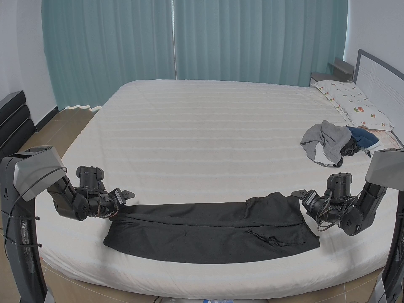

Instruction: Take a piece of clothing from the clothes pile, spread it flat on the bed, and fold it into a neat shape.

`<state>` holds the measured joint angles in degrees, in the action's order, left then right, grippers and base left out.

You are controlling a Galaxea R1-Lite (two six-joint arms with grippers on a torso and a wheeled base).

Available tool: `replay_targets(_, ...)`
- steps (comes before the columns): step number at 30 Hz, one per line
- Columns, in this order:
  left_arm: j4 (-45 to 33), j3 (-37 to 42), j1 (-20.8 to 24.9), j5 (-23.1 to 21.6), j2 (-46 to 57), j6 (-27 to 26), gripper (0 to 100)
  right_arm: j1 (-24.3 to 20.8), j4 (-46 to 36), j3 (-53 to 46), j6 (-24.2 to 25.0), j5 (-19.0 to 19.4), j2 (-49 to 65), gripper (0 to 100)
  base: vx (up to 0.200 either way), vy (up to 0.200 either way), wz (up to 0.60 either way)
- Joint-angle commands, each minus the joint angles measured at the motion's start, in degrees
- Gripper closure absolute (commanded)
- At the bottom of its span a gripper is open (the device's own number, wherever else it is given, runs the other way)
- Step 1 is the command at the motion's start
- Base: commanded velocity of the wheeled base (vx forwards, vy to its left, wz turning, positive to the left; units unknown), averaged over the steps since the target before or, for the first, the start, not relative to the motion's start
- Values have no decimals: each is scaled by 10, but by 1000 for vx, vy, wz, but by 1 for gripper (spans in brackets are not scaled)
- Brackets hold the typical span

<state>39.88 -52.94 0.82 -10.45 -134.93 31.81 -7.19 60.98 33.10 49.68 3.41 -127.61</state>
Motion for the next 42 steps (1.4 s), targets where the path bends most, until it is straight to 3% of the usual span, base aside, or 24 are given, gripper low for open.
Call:
replay_targets(1,0,-1,1,0,-3,1,100,0,0,-1,0,0,-1,0,0,0,0)
replay_targets(8,-8,-2,-15,20,8,3,100,5,0,0,0,0,1,0,0,0,0)
replay_targets(26,-2,-3,-28,4,26,11,100,6,0,0,0,0,1,0,0,0,0)
replay_targets(27,-2,-2,-27,-6,24,11,0,5,0,0,0,0,0,0,0,0,0)
replay_targets(31,-1,4,-25,-57,21,7,0,5,0,0,0,0,0,0,0,0,0)
replay_targets(42,2,2,-16,-60,-4,-16,0,3,0,0,0,0,-3,0,0,0,0)
